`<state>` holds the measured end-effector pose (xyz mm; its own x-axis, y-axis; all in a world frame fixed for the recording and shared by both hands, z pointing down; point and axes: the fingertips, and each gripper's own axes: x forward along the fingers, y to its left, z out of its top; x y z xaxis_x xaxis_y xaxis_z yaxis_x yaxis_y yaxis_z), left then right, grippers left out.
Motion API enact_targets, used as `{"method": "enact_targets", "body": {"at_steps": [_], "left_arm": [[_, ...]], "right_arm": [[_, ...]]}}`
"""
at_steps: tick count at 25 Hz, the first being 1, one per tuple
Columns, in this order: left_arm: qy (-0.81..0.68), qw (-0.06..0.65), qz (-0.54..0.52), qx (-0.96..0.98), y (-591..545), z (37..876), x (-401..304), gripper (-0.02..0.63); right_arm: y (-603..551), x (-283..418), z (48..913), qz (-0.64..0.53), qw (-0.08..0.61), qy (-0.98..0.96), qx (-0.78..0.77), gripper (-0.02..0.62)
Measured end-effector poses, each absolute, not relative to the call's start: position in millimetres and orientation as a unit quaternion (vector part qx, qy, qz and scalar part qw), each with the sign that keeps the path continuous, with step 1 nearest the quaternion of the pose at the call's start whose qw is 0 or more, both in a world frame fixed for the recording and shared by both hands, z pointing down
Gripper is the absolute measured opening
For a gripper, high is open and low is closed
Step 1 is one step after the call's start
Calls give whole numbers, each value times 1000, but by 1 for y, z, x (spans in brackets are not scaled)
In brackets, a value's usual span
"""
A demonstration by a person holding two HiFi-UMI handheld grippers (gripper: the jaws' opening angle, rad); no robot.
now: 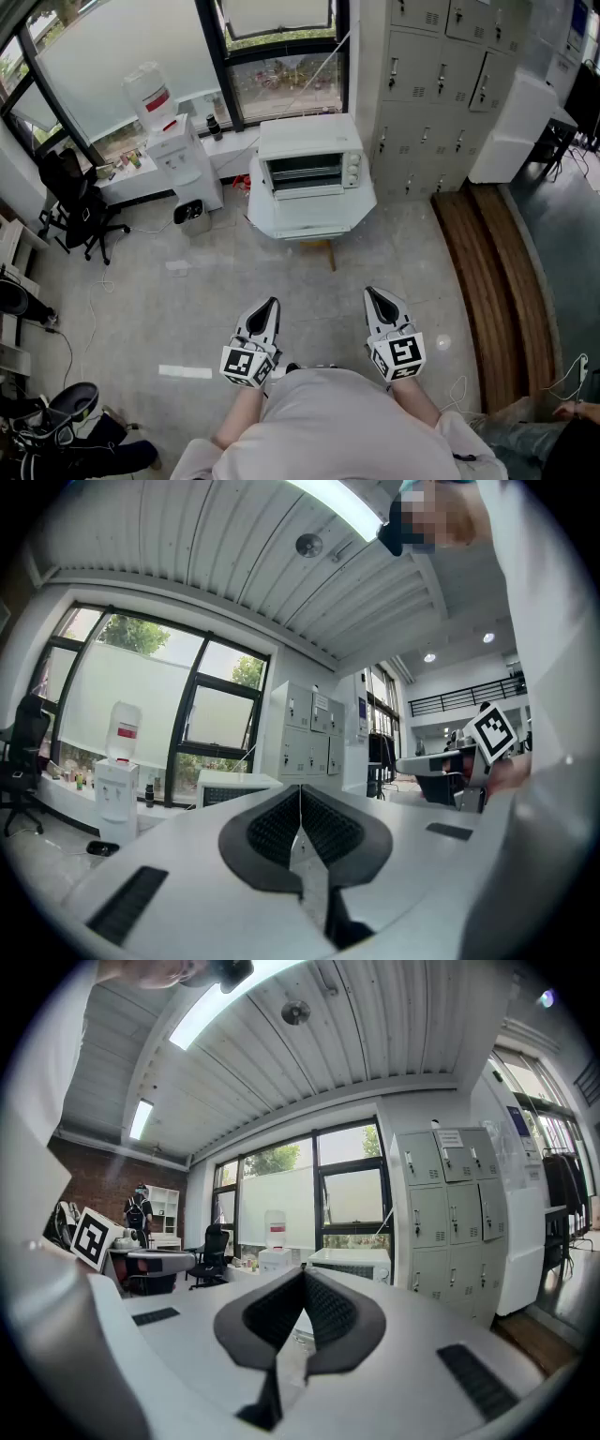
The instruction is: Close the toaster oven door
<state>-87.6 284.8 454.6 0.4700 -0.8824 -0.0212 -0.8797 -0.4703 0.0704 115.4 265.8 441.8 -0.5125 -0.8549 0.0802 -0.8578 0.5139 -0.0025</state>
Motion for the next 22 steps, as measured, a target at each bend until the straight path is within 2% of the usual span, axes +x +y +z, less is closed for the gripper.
{"method": "enact_targets", "body": {"at_steps": [22], "left_arm": [[-516,24,-24,856,273,455,-81,20]], "right_arm": [[248,129,441,19,22,-861,508,6]]}}
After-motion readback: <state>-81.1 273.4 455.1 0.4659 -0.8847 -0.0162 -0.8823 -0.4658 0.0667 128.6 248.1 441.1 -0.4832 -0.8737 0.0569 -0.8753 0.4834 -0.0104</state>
